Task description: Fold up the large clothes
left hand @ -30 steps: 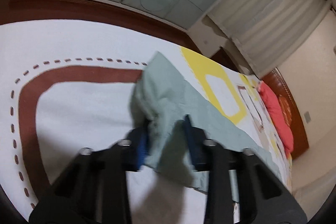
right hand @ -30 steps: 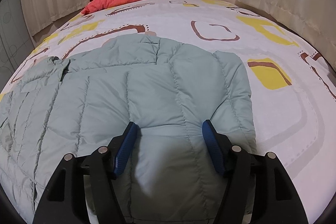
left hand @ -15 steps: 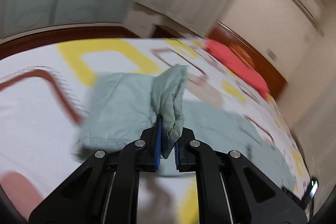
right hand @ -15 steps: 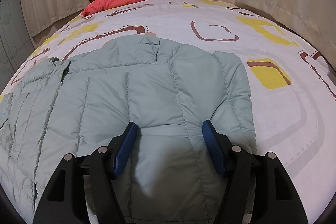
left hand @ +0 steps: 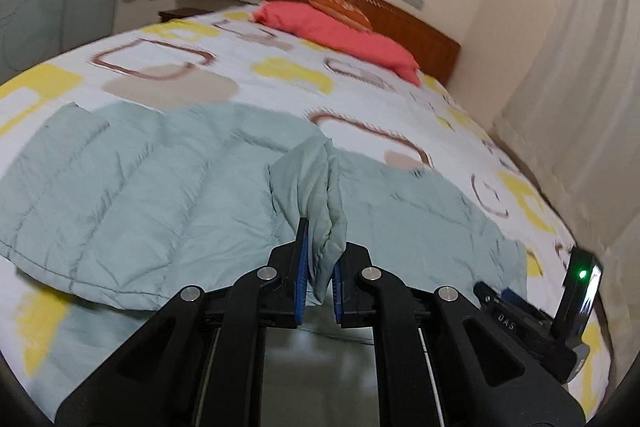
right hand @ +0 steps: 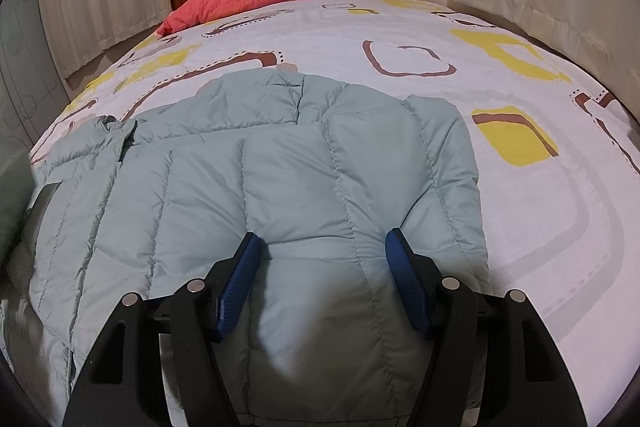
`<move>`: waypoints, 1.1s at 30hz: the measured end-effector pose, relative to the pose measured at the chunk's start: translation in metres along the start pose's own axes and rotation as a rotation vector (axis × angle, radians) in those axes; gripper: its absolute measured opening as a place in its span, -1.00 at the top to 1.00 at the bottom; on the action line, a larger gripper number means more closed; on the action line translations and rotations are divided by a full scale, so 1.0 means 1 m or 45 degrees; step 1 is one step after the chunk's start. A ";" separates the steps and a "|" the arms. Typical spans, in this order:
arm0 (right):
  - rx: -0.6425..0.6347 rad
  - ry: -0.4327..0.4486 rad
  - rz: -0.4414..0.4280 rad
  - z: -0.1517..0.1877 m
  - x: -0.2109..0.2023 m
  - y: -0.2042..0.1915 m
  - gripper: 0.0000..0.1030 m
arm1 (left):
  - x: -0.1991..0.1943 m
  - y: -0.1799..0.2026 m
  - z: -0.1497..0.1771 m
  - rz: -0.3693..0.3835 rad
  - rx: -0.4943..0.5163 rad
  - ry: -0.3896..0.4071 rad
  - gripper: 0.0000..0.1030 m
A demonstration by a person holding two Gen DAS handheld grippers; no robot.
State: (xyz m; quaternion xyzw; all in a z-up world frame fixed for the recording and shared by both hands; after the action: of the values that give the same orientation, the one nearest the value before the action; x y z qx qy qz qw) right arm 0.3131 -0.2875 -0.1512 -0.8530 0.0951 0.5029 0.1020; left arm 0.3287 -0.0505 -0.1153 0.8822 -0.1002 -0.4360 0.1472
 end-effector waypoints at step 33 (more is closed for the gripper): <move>-0.143 -0.046 -0.323 0.010 -0.044 -0.154 -0.37 | -0.095 -0.177 0.002 -0.359 -0.233 0.114 -0.28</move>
State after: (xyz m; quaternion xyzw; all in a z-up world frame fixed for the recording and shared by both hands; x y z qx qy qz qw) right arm 0.3248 -0.1344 -0.1053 -0.8533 -0.0435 0.5058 0.1187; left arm 0.2793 0.1440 -0.1078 0.8890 0.0712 -0.4197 0.1686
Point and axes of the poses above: each gripper's, at about its wrist camera, not at the fingertips, and x roughly the way its jaws point, y to its right, z to its underside, the point moved 5 cm from there along x, roughly the way its jaws point, and after that the axes turned 14 degrees about -y, right-handed, at the moved point
